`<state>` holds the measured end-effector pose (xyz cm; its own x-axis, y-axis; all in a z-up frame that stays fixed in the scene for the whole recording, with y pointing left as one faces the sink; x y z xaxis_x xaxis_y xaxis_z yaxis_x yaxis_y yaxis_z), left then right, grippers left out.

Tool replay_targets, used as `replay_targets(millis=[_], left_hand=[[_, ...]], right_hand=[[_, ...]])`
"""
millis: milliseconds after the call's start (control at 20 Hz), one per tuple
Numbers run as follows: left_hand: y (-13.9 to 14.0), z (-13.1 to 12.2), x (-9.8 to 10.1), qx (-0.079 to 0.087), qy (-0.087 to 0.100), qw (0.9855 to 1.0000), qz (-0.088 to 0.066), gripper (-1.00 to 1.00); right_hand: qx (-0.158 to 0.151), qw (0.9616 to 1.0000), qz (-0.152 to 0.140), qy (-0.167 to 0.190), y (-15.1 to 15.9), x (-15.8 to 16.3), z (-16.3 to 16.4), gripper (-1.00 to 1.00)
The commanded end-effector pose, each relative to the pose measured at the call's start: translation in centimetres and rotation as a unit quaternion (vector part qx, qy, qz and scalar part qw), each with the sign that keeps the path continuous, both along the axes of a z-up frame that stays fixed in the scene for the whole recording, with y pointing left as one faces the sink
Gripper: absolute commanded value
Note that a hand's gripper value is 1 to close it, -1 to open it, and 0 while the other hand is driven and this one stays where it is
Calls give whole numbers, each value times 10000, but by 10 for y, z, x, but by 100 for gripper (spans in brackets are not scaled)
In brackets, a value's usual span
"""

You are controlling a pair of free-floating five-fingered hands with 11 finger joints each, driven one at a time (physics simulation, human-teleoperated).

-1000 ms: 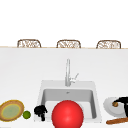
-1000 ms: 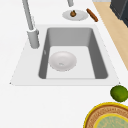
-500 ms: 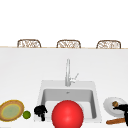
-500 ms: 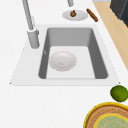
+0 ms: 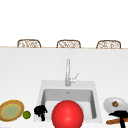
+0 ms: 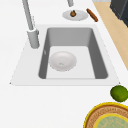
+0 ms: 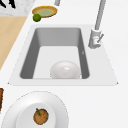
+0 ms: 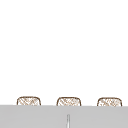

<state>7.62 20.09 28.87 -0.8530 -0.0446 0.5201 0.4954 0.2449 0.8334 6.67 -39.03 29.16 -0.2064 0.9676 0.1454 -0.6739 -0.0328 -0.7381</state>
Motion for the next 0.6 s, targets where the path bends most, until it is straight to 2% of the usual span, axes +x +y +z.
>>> replay_targets(millis=[0,200,350,550], left_hand=[[0,0,0,0,0,10000,0,0],[0,0,0,0,0,10000,0,0],[0,0,0,0,0,10000,0,0],[0,0,0,0,0,10000,0,0]], right_hand=[[-312,9990,285,143,6,6,-14,-100],[-163,9985,392,335,12,3,-31,-100],[-75,9978,191,638,20,16,-35,-100],[-114,9918,82,1271,19,35,-49,-100]])
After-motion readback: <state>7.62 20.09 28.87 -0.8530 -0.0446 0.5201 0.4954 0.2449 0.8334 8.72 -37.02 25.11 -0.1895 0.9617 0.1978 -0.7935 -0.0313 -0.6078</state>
